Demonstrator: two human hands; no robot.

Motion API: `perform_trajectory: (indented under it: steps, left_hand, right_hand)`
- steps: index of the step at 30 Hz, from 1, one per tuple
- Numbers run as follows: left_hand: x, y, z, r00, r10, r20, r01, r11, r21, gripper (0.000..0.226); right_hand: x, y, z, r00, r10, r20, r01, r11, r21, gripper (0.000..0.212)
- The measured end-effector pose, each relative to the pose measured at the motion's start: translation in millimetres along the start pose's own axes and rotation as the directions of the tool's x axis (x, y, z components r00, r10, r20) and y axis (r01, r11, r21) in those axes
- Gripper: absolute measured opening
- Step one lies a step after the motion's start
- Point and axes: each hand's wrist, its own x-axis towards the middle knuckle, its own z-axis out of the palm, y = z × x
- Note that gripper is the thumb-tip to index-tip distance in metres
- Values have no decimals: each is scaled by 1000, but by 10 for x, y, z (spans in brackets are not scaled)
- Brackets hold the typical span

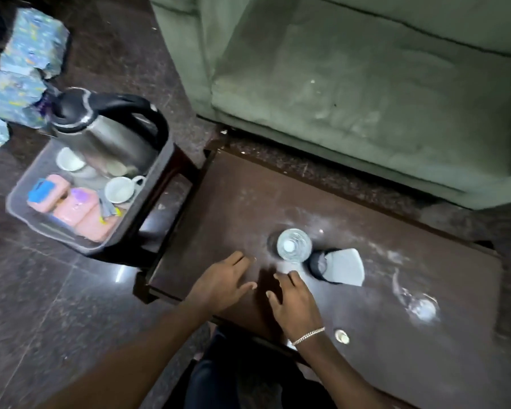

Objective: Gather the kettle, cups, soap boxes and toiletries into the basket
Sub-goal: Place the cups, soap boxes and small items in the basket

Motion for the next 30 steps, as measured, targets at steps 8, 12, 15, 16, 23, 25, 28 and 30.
perform_trajectory:
  steps: [8, 12, 15, 16, 23, 25, 28, 30]
  left_hand:
    - [316, 950, 1066, 975, 157, 155, -161, 987, 10, 56]
    - [412, 1233, 1489, 940, 216, 264, -233, 972, 34, 55]
    - [427, 1363, 1753, 918, 226, 326, -255, 966, 47, 50]
    - [429, 1398, 1821, 915, 219, 338, -246, 969, 38, 49]
    - [427, 1523, 2054, 918, 191, 347, -203, 979, -2, 46]
    - [427, 1521, 2070, 920, 192, 341, -198, 980, -16, 46]
    - [399, 1483, 2047, 926, 203, 318, -201, 979, -42, 44]
    - [372, 1434, 1973, 930, 211, 301, -199, 978, -68, 42]
  right_hand:
    - [-617, 1318, -124, 981, 194, -31, -195, 980, -35, 45]
    - [-751, 1745, -82, 973, 233, -6, -233, 971, -56, 45]
    - [-804, 1927, -40, 970, 241, 41, -236, 967, -95, 47]
    - [-812, 1961, -30, 970, 238, 54, -232, 967, -100, 47]
    - [-786, 2026, -9, 980, 181, 81, -175, 982, -71, 46]
    - [-778, 2015, -4, 984, 166, 70, -162, 985, -63, 44]
    - [-778, 1974, -1, 987, 154, 46, -153, 988, -28, 39]
    - [-772, 1901, -17, 989, 146, 29, -146, 989, -9, 35]
